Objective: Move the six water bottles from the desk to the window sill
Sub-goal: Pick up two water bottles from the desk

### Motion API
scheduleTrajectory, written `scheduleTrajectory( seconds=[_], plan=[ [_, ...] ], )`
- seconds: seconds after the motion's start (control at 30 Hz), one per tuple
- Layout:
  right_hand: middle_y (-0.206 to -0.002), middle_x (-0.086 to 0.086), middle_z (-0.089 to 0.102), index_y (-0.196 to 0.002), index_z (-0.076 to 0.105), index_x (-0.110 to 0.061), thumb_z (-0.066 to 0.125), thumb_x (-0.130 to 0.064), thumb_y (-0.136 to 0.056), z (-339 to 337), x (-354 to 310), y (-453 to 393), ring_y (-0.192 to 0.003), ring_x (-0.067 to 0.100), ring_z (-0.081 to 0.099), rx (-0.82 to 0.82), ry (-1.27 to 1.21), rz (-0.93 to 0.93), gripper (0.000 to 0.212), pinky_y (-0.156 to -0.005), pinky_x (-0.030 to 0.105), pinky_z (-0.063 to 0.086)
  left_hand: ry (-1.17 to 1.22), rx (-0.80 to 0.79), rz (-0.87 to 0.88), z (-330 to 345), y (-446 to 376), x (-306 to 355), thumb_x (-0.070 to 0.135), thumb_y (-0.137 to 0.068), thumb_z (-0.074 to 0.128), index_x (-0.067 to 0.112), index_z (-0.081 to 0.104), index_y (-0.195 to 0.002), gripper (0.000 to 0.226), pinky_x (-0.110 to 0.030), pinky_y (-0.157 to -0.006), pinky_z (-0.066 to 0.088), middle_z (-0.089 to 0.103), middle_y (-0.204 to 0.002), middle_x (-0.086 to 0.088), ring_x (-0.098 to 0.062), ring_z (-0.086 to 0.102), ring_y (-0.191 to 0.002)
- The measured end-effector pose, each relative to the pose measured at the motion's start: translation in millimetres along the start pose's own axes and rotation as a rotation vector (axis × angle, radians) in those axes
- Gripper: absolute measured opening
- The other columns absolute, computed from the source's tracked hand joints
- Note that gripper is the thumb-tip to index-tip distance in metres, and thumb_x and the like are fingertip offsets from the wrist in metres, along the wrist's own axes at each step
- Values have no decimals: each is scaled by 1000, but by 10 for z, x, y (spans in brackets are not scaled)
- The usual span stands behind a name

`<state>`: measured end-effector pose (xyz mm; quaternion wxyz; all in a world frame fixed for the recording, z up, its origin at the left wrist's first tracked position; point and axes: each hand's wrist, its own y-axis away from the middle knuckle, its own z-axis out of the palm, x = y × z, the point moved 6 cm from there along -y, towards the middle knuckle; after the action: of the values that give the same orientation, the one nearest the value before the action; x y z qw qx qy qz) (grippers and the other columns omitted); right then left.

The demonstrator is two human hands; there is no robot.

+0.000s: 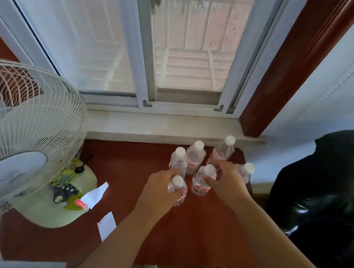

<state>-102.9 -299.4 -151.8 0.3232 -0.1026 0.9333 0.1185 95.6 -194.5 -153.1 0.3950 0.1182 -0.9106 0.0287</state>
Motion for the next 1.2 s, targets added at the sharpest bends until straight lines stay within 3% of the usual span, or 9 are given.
scheduleTrajectory(
  seconds=[0.07,0.17,0.37,0.53,0.67,0.77,0.87,1.1,1.2],
  plan=[
    [-122,-3,57,-126,62,-27,78,-35,-79,19,1,-5,-98,10,56,0,-5,-16,50,-80,21,40,38,33,3,30,12,-18,47,-71,76,39,63,-101,34,-24,-69,52,66,-87,21,2,63,-83],
    [-116,-4,57,-119,64,-30,77,-31,-80,17,28,-22,-93,8,55,9,-9,-29,41,-74,16,37,76,87,16,42,43,-21,42,-70,78,45,59,-102,37,-15,-64,50,65,-92,29,5,63,-83],
    [-110,-8,57,-112,64,-31,77,-31,-80,43,78,-18,-82,-3,51,-8,-4,-50,34,-68,9,33,13,159,4,64,50,-33,47,-67,76,41,58,-104,42,-22,-71,48,60,-85,30,8,53,-93],
    [-103,-12,59,-104,61,-36,80,-32,-79,-44,27,47,-81,-7,52,0,-10,-82,32,-65,9,35,24,107,-67,96,77,-17,36,-73,79,36,67,-104,34,-19,-74,44,57,-92,13,-2,54,-87],
    [-98,-17,60,-105,65,-36,84,-39,-75,-320,-70,164,-81,-4,57,51,-54,-104,36,-66,11,39,17,158,-3,-40,158,255,35,-76,77,35,66,-102,29,-15,-73,38,56,-93,14,-3,52,-89],
    [-94,-20,61,-107,67,-35,85,-45,-73,-616,-159,285,-78,-7,58,66,-57,-130,40,-62,9,40,-16,192,64,-276,194,526,45,-79,75,36,64,-110,34,-20,-76,42,55,-97,17,-4,52,-92],
    [-94,-19,65,-109,68,-37,84,-49,-72,-881,-230,433,-78,-2,61,42,-77,-146,42,-66,17,48,-33,201,132,-500,237,813,48,-80,74,37,63,-116,39,-25,-78,47,56,-99,19,-4,55,-92],
    [-89,-26,64,-99,62,-51,82,-54,-69,-1375,-230,755,-84,-15,57,98,-83,-221,37,-62,1,43,-69,254,260,-722,415,1456,58,-77,66,44,60,-116,41,-23,-81,47,57,-103,26,-4,58,-98],
    [-87,-30,62,-91,54,-59,74,-64,-66,-1581,-181,896,-87,-17,56,175,-43,-232,33,-54,3,45,-49,246,297,-743,476,1677,53,-78,72,43,62,-115,40,-24,-83,49,57,-107,28,-3,59,-98]
  ],
)
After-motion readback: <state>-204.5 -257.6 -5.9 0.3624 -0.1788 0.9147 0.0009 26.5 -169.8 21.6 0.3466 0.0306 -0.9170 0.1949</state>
